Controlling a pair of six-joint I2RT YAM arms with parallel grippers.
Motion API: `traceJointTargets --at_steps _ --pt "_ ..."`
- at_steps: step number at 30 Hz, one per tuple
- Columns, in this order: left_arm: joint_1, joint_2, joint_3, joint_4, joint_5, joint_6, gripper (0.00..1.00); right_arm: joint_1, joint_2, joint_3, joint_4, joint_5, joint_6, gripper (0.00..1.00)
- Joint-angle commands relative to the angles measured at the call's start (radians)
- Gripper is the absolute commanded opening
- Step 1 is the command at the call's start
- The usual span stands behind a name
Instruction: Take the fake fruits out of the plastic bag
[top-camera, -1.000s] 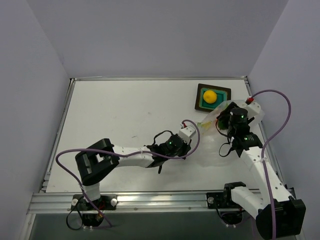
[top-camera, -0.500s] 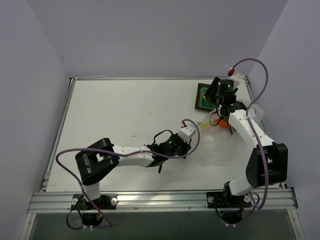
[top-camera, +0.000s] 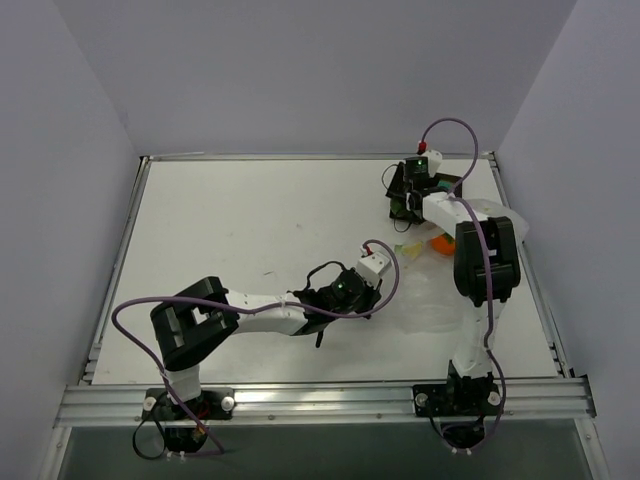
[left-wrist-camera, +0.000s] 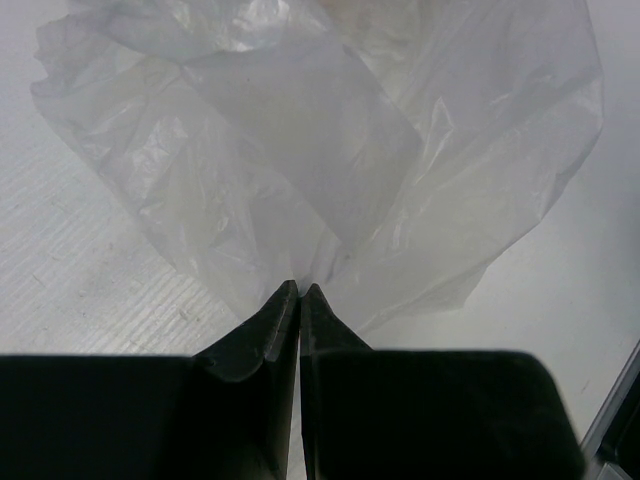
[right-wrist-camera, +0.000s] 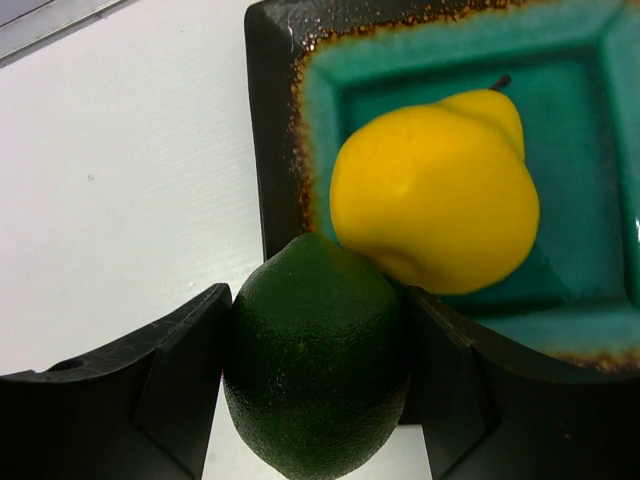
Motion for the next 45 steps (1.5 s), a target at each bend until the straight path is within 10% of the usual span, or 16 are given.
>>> traceJointTargets --at_steps 1,11,18,25,29,34,45 --pt "-0.005 -0.051 0.014 0.029 -0.007 -0.006 0.02 0.003 0.043 0.107 0.003 0.068 -0.034 0.40" --pt "-0.005 -0.028 0.025 0.026 0.001 -0.008 0.02 0.001 0.172 0.231 0.003 0.165 -0.042 0.42" --pt "-0.005 -0.025 0.025 0.026 0.000 -0.009 0.02 0.006 0.108 0.204 -0.018 0.165 -0.034 0.86" --pt "-0.005 -0.029 0.023 0.026 -0.002 -0.011 0.02 0.010 -0.166 0.076 -0.026 0.067 -0.009 0.90" --pt "-0.005 -0.032 0.022 0.026 -0.005 -0.009 0.02 0.013 -0.355 -0.107 -0.011 0.047 0.027 0.77" --pt "-0.005 -0.049 0.012 0.028 -0.017 -0.006 0.02 0.013 -0.612 -0.459 0.043 0.096 0.084 0.24" --pt "-0.005 -0.075 0.000 0.034 -0.031 -0.006 0.02 -0.039 -0.707 -0.672 0.023 0.162 0.083 0.28"
